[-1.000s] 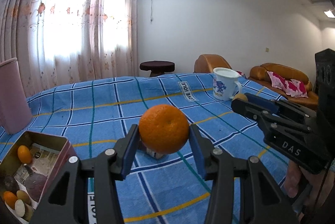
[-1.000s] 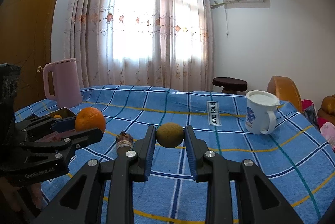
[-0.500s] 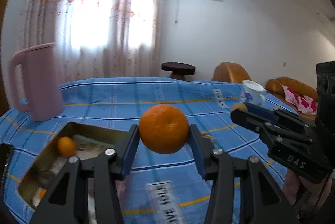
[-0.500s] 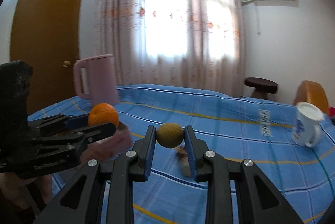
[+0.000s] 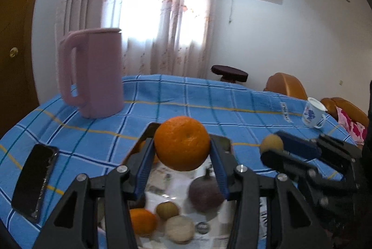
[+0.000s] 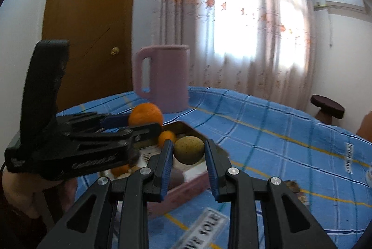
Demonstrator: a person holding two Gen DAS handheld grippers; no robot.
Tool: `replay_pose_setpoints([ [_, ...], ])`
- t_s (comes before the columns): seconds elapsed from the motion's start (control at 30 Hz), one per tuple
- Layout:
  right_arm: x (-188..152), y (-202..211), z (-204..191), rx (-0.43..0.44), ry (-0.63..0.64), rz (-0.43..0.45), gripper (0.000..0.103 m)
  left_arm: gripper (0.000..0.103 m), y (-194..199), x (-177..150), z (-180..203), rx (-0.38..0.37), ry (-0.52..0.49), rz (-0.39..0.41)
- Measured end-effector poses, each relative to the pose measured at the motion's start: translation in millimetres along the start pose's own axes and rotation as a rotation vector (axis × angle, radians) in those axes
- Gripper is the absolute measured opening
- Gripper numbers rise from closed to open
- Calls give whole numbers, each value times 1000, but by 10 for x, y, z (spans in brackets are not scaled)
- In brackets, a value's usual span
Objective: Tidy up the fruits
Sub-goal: 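Carry the orange and yellow-green fruit over the pink tin, then open both tools to drop the fruits into the tin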
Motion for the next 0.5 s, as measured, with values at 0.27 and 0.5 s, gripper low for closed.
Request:
replay_pose_setpoints([
  [0.27, -267, -203, -401, 67, 61, -90, 30, 50, -45, -137, -323, 50, 33, -37],
  [0.5, -393, -322, -500, 99, 91, -178, 30, 50, -107, -215, -392, 61, 35, -64],
])
Point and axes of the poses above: each gripper's, at about its wrist camera, not at the fingertips, and y roughly against the way its jaws point, z to its right, x to its top, the point moved 9 cm from there along -y, roughly the way its jaws point, and after that the axes turned 7 degrees about z, right-handed, at the moved point
